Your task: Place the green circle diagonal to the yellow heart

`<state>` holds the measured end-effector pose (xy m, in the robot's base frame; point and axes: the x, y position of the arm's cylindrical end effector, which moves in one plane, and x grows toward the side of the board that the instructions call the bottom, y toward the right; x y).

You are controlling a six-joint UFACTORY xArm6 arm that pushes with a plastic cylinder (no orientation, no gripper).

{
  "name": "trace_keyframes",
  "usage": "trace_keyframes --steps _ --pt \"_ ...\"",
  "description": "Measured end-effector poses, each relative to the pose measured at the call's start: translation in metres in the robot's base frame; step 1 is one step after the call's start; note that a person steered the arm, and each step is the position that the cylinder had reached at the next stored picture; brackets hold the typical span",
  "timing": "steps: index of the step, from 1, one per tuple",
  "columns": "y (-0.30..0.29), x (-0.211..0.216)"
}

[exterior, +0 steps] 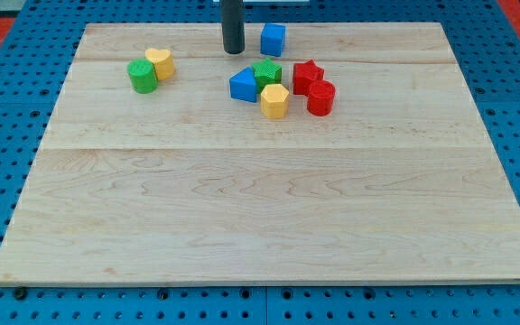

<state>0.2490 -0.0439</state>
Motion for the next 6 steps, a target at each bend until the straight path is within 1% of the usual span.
trace_keyframes --steps 1,2,4,6 --pt "-0.003 0.001" --pt "-0.003 0.014" --pt "-0.049 0.045" --pt "-0.117 0.086"
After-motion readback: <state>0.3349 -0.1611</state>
